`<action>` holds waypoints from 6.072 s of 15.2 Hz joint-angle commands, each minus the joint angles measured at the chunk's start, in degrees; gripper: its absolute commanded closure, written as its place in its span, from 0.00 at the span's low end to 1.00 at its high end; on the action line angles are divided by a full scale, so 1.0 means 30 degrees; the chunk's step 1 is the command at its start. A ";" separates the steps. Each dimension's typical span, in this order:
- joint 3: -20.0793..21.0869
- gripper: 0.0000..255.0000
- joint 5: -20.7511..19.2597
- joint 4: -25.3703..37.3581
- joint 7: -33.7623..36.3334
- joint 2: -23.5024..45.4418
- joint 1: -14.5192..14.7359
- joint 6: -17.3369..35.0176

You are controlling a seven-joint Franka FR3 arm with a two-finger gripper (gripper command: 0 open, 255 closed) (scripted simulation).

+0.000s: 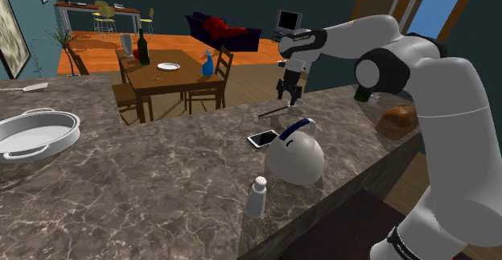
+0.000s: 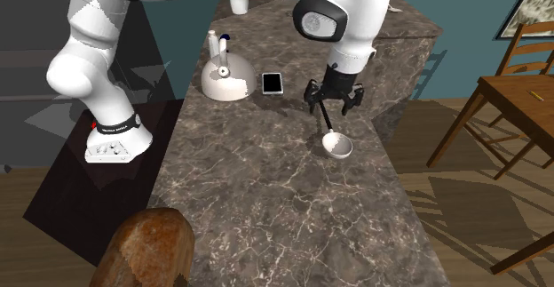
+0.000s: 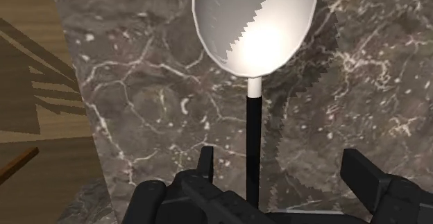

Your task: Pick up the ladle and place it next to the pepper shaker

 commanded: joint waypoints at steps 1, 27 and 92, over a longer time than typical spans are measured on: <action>0.0355 0.00 0.0186 0.1286 -0.0570 0.0849 -0.0337 -0.0472; 0.0467 1.00 0.0362 -0.0214 -0.0772 0.0981 -0.0039 0.1102; 0.3446 1.00 -0.3142 -0.5420 1.2886 -0.8605 1.0309 -0.0646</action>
